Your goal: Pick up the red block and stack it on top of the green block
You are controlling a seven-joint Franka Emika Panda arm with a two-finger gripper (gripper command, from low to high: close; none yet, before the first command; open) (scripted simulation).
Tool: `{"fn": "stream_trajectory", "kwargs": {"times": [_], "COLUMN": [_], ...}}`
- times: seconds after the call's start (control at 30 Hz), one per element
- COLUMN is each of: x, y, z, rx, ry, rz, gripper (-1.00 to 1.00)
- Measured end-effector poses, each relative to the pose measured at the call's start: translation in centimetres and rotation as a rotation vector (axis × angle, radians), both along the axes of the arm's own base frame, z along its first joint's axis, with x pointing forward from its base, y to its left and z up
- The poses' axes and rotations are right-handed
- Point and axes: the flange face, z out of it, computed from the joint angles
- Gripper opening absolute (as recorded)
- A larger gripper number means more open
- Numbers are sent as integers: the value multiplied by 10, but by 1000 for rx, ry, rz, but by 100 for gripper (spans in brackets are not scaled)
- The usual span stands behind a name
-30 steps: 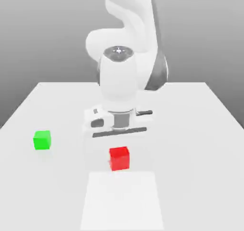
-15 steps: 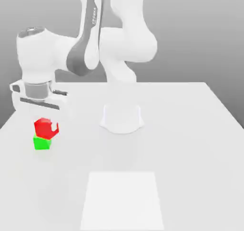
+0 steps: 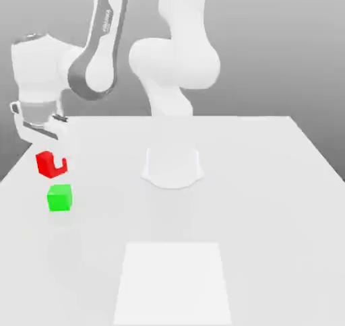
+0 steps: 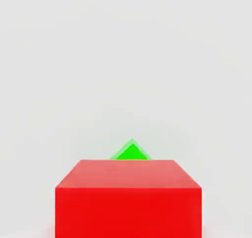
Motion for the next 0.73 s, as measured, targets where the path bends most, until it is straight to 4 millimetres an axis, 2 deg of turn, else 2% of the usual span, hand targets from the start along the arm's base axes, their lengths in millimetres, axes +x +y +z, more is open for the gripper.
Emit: {"fn": "stream_trajectory", "kwargs": {"times": [0.73], "x": [-3], "y": [3], "z": [-47], "rx": [3], "ry": [20], "rz": [2], "gripper": [-100]}}
